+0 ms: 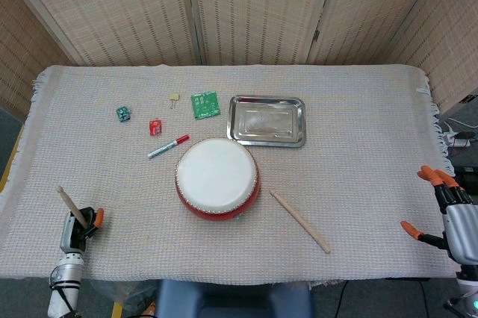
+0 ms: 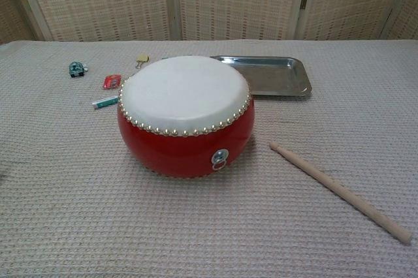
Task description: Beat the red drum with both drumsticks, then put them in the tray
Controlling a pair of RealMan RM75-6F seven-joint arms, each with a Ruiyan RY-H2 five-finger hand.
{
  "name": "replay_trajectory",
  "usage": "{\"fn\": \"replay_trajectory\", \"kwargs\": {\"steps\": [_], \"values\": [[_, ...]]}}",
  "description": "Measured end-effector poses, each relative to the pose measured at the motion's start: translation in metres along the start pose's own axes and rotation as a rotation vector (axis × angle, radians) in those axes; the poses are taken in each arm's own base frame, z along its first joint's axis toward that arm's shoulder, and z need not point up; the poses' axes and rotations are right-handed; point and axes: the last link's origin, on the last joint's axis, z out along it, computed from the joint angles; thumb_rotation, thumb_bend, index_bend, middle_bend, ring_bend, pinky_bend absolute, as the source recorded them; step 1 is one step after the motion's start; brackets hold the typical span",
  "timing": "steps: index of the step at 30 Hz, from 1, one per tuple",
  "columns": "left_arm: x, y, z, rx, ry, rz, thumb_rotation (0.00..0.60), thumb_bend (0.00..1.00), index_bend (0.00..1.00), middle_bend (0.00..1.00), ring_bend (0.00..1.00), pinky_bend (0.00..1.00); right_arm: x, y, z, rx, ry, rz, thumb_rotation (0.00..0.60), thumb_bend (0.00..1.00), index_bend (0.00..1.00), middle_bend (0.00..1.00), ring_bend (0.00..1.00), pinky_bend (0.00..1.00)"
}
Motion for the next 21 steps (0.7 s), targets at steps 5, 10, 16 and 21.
{"fn": "replay_trajectory", "kwargs": {"steps": [5,10,16,21], "values": [[0.001,-0.003,0.001,0.005,-0.001,0.008,0.6,0.62,0.97,1.0,1.0,1.0,-0.001,-0.001,0.0,0.002,-0.005,0.003,0.6,0.02,0.09,0.19,0.09,0.24],[0.004,-0.003,0.002,-0.005,-0.006,0.078,0.6,0.75,1.0,1.0,1.0,1.0,-0.002,0.0,0.0,0.001,-0.013,0.009,0.6,0.02,0.09,0.19,0.09,0.24],[0.008,0.001,0.003,-0.031,-0.077,0.227,0.6,0.79,1.0,1.0,1.0,1.0,-0.004,0.001,-0.001,-0.019,-0.047,0.015,0.6,0.02,0.09,0.19,0.09,0.24],[0.015,0.017,0.007,-0.103,-0.116,0.383,0.6,0.8,1.0,1.0,1.0,1.0,-0.008,-0.001,-0.001,-0.021,-0.099,0.035,0.6,0.02,0.09,0.19,0.09,0.24]]}}
